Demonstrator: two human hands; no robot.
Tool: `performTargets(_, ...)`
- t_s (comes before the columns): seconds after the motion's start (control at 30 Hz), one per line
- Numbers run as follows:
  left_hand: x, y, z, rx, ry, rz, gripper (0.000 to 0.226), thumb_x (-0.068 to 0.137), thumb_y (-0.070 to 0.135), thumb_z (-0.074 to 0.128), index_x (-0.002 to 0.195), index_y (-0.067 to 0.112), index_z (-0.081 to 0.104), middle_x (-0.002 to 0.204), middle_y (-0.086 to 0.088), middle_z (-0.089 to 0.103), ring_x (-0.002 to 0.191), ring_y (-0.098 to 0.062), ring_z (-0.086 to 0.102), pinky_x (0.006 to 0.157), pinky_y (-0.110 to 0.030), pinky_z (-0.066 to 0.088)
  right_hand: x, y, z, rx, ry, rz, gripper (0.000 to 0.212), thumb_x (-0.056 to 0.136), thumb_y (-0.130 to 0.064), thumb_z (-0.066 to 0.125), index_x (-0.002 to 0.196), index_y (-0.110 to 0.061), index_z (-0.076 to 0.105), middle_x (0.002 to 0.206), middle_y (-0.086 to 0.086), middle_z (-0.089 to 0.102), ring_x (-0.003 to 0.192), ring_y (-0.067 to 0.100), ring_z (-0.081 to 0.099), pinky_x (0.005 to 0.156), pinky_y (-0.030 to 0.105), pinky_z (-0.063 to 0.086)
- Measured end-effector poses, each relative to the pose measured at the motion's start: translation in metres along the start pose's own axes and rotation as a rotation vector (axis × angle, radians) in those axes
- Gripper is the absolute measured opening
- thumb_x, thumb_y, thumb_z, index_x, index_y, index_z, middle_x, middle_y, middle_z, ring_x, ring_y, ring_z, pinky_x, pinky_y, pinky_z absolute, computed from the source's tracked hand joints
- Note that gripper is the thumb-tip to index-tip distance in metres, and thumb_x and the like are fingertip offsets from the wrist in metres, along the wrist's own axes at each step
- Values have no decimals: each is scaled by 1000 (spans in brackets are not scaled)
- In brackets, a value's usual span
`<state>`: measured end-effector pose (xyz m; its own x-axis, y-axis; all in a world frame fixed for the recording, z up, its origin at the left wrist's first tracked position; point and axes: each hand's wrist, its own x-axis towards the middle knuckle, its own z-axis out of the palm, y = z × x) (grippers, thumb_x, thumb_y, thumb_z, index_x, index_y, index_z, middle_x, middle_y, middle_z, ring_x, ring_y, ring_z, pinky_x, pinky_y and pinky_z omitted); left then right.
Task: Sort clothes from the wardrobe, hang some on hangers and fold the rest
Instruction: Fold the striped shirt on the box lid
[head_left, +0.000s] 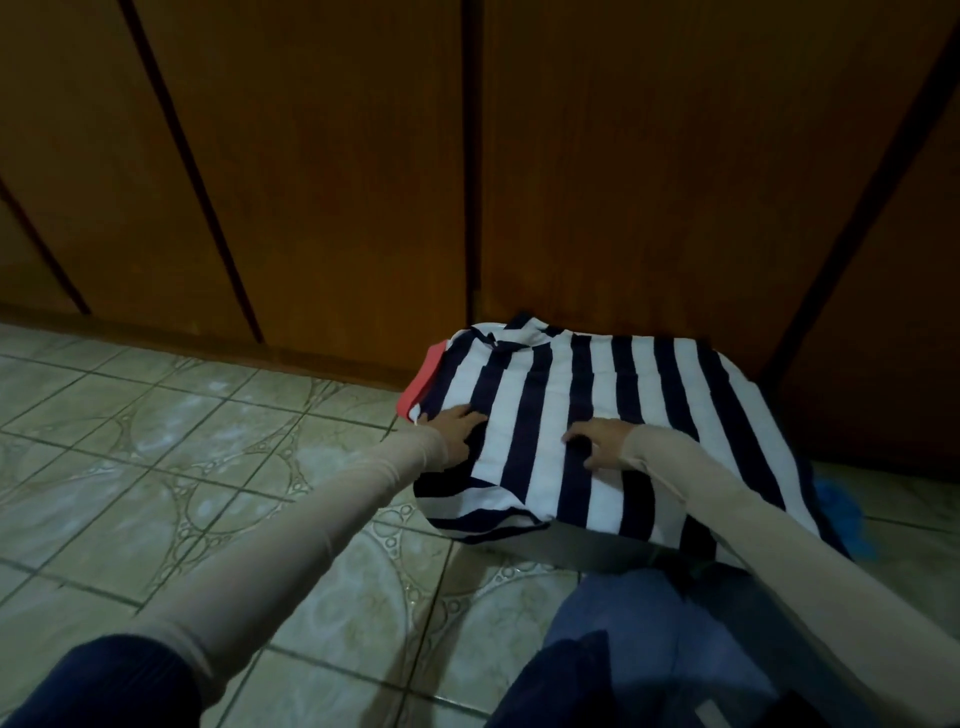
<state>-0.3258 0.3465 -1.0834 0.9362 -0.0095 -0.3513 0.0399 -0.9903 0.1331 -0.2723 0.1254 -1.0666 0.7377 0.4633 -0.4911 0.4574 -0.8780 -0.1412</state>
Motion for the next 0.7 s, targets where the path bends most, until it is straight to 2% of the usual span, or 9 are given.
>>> performTargets(0.1,4,32,4,109,101,-101,48,95,15,35,143,16,29,150,-13,21,140,-33,16,111,-63,1,-14,23,10,4,21,100,59,98,-25,46,149,-19,16,156,9,14,141,27,21,114,34,23)
performTargets(0.17,11,51,11,158,173,-57,50,97,16,33,146,15,23,154,-13,12,144,-31,6,111,-62,-4,-28,42,20,42,29,190,63,99,-39,38,151,-24,6,158,7,-5,145,25,5,116,41,13)
performTargets(0.23,20,65,18,105,185,56,52,102,24,25,150,18,8,158,-8,-3,146,-24,-5,114,-57,-5,-43,63,31,64,29,301,64,99,-49,28,150,-29,-5,157,1,-16,145,20,-8,114,50,5)
performTargets(0.3,27,79,25,82,145,151,54,103,36,16,151,21,-2,158,-4,-13,145,-20,-11,114,-54,-6,-56,84,41,77,35,377,65,98,-53,22,149,-28,-11,156,1,-20,145,19,-14,115,50,1)
performTargets(0.47,42,99,34,21,48,143,60,100,49,15,148,27,-13,154,-3,-27,142,-20,-23,112,-52,-12,-71,117,52,29,54,410,67,98,-53,19,149,-23,-13,156,5,-20,145,19,-12,116,43,-3)
performTargets(0.63,47,92,32,25,96,86,58,100,48,11,148,28,-15,154,-7,-26,141,-23,-25,112,-54,-13,-63,116,47,-17,153,380,58,101,-42,24,151,-20,3,158,-1,-7,145,13,-1,115,47,-3)
performTargets(0.7,51,83,27,31,93,81,59,99,50,11,148,30,-16,154,-6,-25,142,-25,-24,112,-55,-13,-55,115,44,-2,185,352,56,102,-39,23,151,-20,3,158,-3,-5,145,10,1,116,46,-4)
